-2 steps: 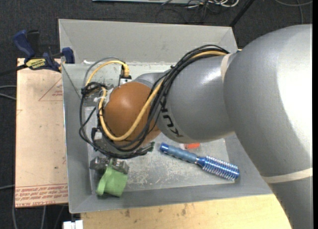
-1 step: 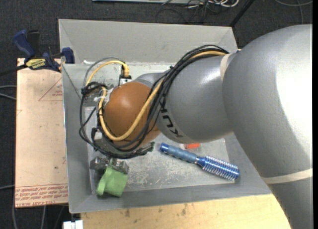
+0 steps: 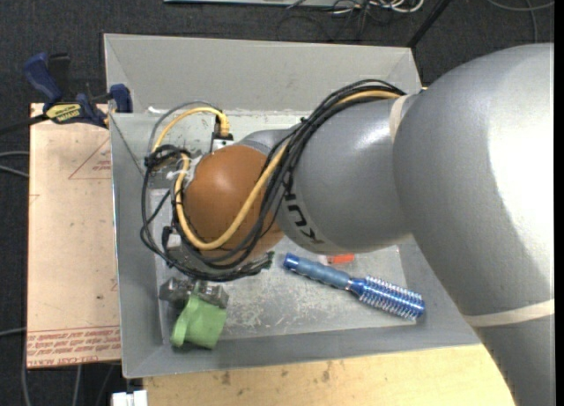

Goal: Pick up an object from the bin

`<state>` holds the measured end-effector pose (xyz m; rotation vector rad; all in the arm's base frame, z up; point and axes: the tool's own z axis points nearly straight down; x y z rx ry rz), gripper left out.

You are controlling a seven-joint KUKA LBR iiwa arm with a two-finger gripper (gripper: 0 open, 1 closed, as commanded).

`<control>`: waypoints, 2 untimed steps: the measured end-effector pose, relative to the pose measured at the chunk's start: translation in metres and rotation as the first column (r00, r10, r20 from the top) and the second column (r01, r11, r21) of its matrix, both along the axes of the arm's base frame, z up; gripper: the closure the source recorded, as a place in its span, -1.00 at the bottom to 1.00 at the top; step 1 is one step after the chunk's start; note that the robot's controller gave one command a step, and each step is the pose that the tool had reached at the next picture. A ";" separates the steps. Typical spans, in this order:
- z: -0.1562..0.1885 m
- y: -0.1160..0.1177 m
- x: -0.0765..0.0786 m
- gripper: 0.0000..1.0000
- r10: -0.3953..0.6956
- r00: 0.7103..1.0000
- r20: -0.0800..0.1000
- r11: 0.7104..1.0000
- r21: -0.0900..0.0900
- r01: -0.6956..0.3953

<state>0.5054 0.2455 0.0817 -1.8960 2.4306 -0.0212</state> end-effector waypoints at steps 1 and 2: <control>0.000 0.000 0.000 1.00 0.000 1.000 0.000 1.000 0.000 0.000; -0.008 0.007 0.013 1.00 -0.091 0.995 -0.037 0.996 -0.015 0.090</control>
Offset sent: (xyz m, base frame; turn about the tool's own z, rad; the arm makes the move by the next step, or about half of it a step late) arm 0.0000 0.0000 0.0000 0.0000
